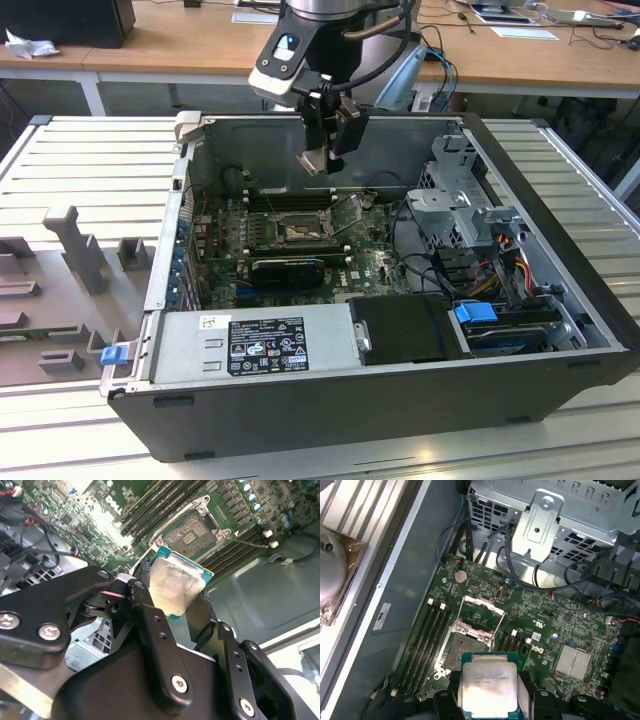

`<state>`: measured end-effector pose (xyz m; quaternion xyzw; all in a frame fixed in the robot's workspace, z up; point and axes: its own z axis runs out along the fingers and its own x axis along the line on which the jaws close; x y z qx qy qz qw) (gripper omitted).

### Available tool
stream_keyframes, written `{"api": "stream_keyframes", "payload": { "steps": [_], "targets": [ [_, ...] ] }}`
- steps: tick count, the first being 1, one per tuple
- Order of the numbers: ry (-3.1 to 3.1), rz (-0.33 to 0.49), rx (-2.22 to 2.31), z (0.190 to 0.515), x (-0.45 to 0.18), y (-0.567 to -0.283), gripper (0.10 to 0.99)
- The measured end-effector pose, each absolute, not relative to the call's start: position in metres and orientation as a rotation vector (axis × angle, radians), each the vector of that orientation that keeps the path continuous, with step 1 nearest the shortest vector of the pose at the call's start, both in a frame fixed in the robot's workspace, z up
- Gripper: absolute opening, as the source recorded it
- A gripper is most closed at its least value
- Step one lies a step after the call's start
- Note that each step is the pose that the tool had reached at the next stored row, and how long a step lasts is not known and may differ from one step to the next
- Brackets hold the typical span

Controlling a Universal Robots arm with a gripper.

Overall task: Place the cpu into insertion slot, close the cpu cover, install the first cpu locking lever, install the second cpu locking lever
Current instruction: 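Place the cpu into insertion slot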

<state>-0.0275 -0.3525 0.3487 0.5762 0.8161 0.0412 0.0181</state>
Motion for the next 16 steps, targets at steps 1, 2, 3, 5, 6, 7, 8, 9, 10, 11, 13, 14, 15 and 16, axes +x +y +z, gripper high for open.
{"api": "stream_keyframes", "payload": {
  "steps": [1, 2, 3, 5, 6, 7, 8, 9, 10, 11, 13, 14, 15, 16],
  "targets": [
    [2.504, 0.127, 1.829, 0.3476, -0.0275, -0.3525, 0.529],
    [2.492, 0.126, 1.846, 0.3472, -0.0275, -0.3525, 0.529],
    [2.481, 0.126, 1.859, 0.3467, -0.0275, -0.3525, 0.529],
    [2.477, 0.124, 1.863, 0.3446, -0.0275, -0.3526, 0.529],
    [2.477, 0.123, 1.863, 0.3434, -0.0275, -0.3525, 0.529],
    [2.476, 0.122, 1.863, 0.3421, -0.0275, -0.3525, 0.529],
    [2.476, 0.121, 1.862, 0.3411, -0.0275, -0.3525, 0.529],
    [2.476, 0.121, 1.862, 0.3401, -0.0275, -0.3525, 0.529],
    [2.476, 0.120, 1.862, 0.3397, -0.0275, -0.3525, 0.529],
    [2.474, 0.120, 1.865, 0.3395, -0.0275, -0.3525, 0.529],
    [2.466, 0.120, 1.875, 0.3392, -0.0275, -0.3525, 0.529],
    [2.451, 0.119, 1.894, 0.3390, -0.0275, -0.3525, 0.529],
    [2.443, 0.119, 1.904, 0.3388, -0.0275, -0.3525, 0.529],
    [2.437, 0.119, 1.911, 0.3386, -0.0275, -0.3525, 0.529]
  ]
}}
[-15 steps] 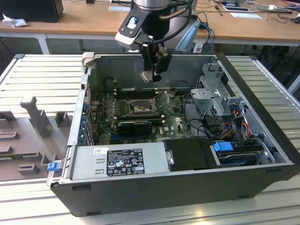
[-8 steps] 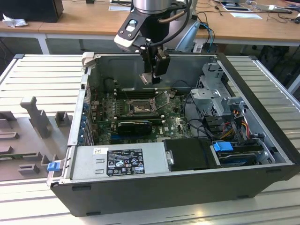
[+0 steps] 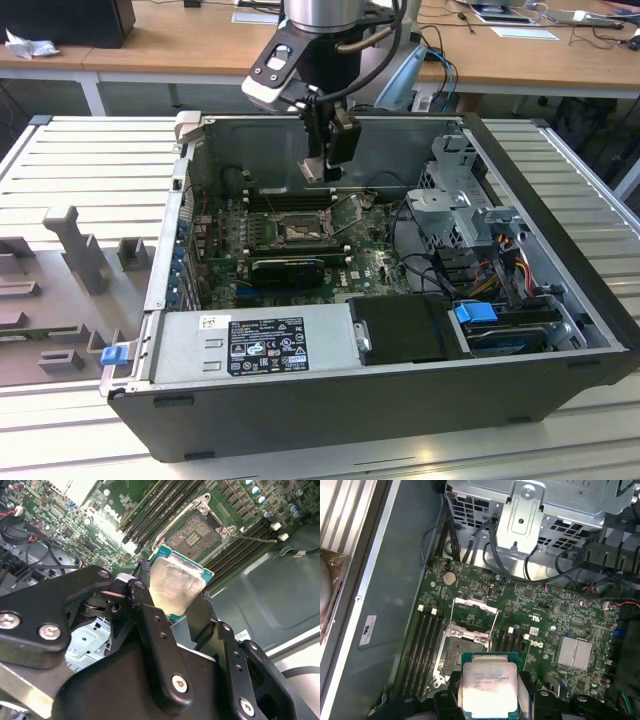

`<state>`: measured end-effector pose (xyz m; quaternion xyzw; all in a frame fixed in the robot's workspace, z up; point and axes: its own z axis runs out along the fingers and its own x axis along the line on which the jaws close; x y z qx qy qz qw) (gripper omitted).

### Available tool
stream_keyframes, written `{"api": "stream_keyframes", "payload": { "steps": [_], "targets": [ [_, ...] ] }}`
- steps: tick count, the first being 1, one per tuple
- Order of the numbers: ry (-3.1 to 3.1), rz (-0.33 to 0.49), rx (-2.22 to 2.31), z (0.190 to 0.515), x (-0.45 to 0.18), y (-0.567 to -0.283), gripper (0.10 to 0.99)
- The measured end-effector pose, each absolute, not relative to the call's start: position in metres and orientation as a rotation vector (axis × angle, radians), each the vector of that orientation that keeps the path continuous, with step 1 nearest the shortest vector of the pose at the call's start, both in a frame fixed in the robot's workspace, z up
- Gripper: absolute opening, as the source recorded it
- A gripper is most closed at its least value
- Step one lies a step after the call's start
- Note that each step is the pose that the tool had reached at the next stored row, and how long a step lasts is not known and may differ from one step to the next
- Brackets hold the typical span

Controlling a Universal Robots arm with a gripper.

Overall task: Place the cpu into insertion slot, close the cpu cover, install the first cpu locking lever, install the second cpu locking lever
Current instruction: 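Place the cpu into insertion slot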

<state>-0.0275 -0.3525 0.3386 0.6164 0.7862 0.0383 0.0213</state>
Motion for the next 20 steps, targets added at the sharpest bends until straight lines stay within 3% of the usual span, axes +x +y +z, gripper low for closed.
{"api": "stream_keyframes", "payload": {
  "steps": [20],
  "targets": [
    [2.201, 0.108, 2.168, 0.327, -0.028, -0.352, 0.529]
  ]
}}
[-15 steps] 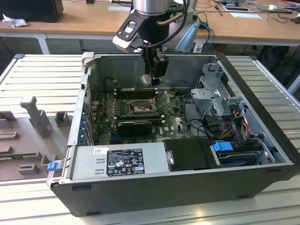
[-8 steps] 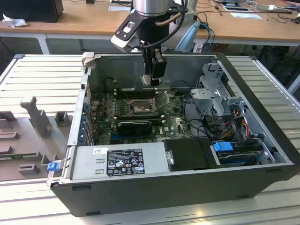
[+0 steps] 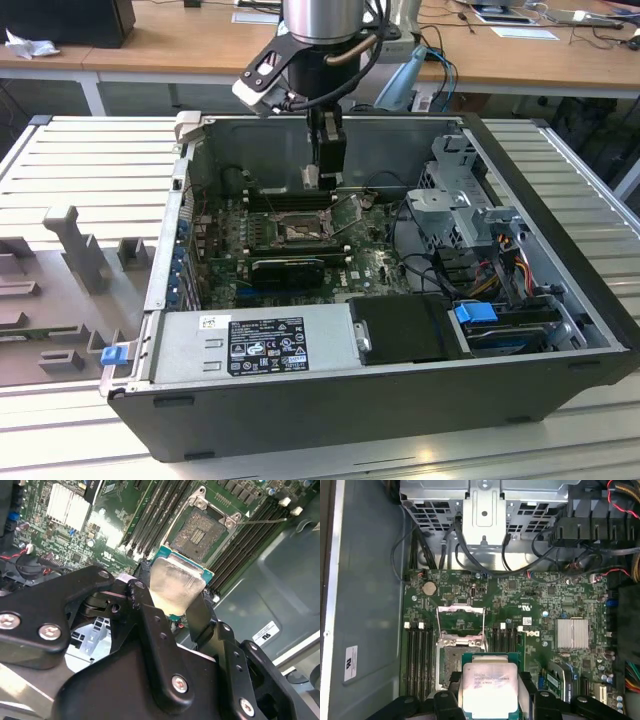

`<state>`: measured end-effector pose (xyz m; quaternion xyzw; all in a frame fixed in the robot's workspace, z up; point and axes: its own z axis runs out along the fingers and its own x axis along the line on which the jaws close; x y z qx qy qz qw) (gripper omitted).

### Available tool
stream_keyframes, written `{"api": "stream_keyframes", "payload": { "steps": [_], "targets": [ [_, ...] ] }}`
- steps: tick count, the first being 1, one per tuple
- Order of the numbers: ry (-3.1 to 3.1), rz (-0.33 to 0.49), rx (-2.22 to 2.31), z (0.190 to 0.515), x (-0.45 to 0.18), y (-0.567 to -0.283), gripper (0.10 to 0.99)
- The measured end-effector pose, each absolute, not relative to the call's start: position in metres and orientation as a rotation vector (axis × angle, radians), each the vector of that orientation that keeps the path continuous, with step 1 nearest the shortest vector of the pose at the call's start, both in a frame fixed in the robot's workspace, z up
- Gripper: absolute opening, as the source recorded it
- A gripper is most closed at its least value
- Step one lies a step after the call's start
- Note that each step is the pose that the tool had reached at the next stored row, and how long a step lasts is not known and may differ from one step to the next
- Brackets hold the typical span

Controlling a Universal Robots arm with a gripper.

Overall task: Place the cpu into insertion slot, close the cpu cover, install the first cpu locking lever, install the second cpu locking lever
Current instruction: 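Place the cpu into insertion slot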

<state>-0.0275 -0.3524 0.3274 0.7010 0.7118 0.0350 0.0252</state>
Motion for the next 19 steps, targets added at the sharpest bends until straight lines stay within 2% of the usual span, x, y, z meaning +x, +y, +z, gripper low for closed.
{"api": "stream_keyframes", "payload": {
  "steps": [19],
  "targets": [
    [2.168, 0.104, 2.199, 0.287, -0.028, -0.352, 0.529]
  ]
}}
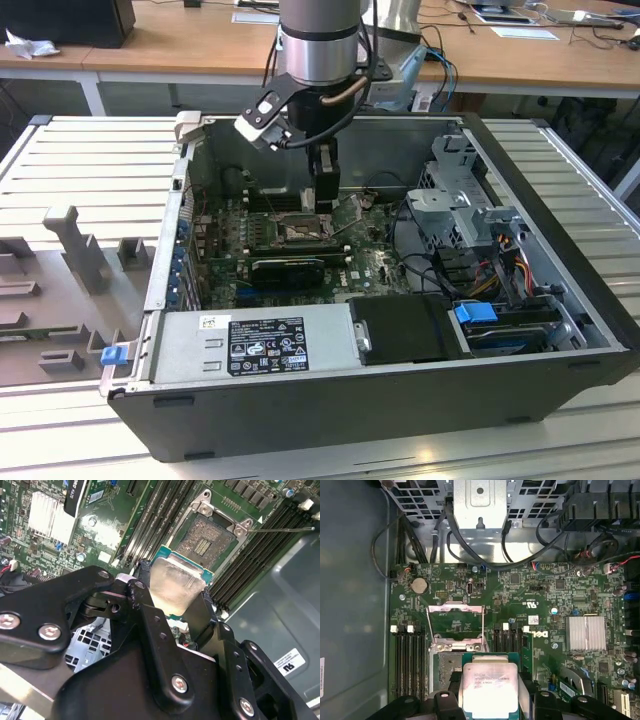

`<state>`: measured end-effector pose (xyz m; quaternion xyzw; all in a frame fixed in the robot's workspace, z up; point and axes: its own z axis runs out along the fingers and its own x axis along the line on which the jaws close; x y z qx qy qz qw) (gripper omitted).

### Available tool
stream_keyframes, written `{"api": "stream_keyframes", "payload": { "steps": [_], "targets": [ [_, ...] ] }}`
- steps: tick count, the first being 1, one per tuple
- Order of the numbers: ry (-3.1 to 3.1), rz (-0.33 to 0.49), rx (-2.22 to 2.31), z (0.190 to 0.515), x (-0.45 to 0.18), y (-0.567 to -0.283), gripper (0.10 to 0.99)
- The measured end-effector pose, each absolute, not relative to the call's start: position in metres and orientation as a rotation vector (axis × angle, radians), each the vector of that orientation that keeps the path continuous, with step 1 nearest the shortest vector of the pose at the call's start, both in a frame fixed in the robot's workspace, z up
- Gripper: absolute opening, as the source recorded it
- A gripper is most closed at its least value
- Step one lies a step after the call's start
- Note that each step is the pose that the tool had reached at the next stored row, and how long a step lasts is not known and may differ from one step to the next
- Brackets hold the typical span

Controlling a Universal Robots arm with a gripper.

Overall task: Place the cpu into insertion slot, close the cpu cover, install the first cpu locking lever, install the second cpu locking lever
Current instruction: 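Place the cpu into insertion slot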

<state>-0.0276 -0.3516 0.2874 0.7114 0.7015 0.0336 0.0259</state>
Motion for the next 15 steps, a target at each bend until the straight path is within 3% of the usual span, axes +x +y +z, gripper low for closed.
{"api": "stream_keyframes", "payload": {
  "steps": [15],
  "targets": [
    [2.175, 0.091, 2.205, 0.263, -0.028, -0.350, 0.529]
  ]
}}
